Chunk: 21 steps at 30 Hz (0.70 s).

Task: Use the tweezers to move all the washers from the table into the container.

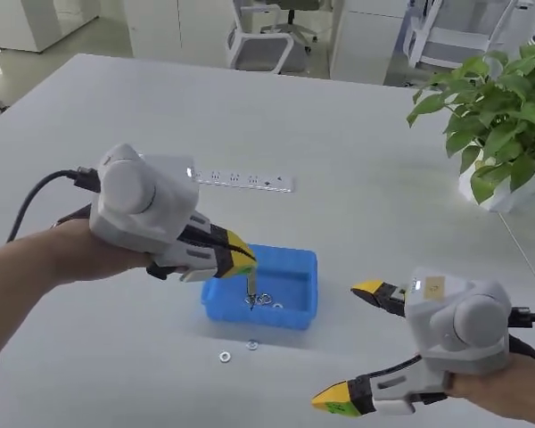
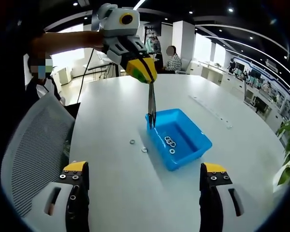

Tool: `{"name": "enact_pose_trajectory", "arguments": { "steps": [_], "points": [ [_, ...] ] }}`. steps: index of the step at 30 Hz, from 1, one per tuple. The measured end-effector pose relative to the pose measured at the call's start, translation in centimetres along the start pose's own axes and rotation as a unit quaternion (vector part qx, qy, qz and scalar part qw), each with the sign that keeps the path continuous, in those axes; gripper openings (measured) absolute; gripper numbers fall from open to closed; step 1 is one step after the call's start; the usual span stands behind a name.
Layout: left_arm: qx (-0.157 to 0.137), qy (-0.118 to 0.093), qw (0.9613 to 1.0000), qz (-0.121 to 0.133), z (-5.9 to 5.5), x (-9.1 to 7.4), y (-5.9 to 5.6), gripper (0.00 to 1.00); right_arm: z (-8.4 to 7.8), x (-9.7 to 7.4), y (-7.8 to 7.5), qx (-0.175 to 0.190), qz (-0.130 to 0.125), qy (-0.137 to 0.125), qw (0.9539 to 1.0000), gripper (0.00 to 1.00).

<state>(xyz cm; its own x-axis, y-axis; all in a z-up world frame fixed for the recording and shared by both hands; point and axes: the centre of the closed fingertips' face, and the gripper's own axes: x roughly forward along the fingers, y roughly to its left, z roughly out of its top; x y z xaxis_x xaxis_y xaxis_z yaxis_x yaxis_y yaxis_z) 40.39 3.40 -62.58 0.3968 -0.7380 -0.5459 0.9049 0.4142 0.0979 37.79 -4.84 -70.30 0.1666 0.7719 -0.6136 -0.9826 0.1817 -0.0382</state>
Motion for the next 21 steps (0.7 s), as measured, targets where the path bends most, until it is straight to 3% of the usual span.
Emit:
{"name": "enact_pose_trajectory", "arguments": {
  "steps": [21],
  "points": [
    [-0.006, 0.004, 0.9999, -0.010, -2.2, -0.4, -1.7, 0.04, -0.4, 0.6, 0.6, -0.005, 0.003, 0.005, 1.0000, 0.93]
  ]
}}
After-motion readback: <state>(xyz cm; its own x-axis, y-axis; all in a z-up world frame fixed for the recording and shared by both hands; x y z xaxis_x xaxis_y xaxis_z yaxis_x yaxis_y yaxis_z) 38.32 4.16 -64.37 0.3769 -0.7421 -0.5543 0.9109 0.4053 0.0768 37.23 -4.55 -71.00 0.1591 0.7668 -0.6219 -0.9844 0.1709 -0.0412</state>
